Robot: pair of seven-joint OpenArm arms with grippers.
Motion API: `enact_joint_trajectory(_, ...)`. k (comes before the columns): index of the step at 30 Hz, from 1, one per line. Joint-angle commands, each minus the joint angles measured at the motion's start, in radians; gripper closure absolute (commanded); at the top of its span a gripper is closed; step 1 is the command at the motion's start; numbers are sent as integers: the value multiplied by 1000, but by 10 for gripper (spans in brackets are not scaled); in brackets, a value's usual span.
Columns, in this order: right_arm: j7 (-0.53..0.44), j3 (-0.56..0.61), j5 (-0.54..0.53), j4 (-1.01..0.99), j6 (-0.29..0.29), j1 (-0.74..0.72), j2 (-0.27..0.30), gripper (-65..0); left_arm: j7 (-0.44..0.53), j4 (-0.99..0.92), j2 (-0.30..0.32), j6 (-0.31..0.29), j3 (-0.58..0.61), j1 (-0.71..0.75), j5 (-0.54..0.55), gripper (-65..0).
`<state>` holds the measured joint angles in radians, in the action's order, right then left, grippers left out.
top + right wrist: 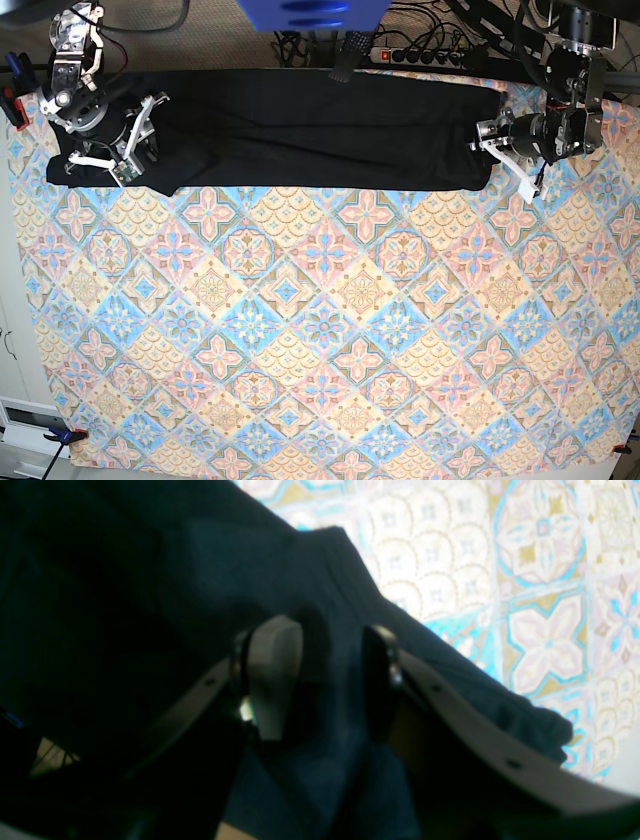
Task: Fold the T-shirt properly
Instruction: 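Pull the strip's end with the left gripper to straighten the strip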
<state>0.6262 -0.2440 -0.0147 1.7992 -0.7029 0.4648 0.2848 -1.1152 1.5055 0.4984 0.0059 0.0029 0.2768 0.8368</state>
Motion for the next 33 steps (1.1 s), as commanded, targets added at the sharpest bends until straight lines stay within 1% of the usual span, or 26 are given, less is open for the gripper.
enact_joint_trajectory(1, -18, -7, -12, 18, 5, -4, 14, -236, 13, 0, -17, -4, 24, -1, 6, -386)
enact_joint_trajectory(5, -18, -7, -12, 18, 5, -4, 14, -236, 17, 0, -33, -5, 70, 3, 11, -373)
enact_joint_trajectory(7, -18, -7, -12, 18, 5, -4, 14, -236, 17, 0, -33, -25, 90, 3, 48, -322)
enact_joint_trajectory(10, -18, -7, -12, 18, 5, -4, 14, -236, 16, 0, -27, -88, 87, 0, 114, -204)
enact_joint_trajectory(11, -18, -7, -12, 18, 5, -4, 14, -236, 16, 0, -25, -99, 85, -1, 120, -173)
enact_joint_trajectory(12, -16, -7, -12, 18, 5, -4, 14, -236, 17, 0, -25, -111, 85, -1, 120, -146)
enact_joint_trajectory(13, -16, -7, -12, 18, 5, -4, 14, -236, 17, 0, -24, -119, 81, -1, 120, -143)
enact_joint_trajectory(15, -16, -7, -12, 18, 5, -4, 14, -236, 17, 0, -24, -132, 59, 0, 120, -141)
enact_joint_trajectory(17, -16, -7, -12, 18, 5, -4, 14, -236, 19, 0, -24, -143, 22, 3, 120, -122)
enact_joint_trajectory(19, -16, -7, -12, 18, 5, -4, 14, -236, 19, 0, -24, -152, -27, 5, 120, -70)
enact_joint_trajectory(20, -16, -7, -12, 18, 5, -4, 14, -236, 19, 0, -24, -152, -59, 6, 120, -27)
enact_joint_trajectory(21, -16, -7, -12, 18, 5, -4, 14, -236, 19, 0, -24, -151, -100, 14, 120, 0)
enact_joint_trajectory(24, -16, -7, -12, 18, 5, -4, 14, -236, 19, 0, -24, -151, -211, 26, 115, 0)
enact_joint_trajectory(26, -16, -7, -12, 18, 5, -4, 14, -236, 16, 0, -22, -151, -275, 28, 91, 0)
enact_joint_trajectory(33, -16, -7, -12, 21, 5, -4, 14, -236, 19, -3, 33, -151, -407, 26, -24, 0)
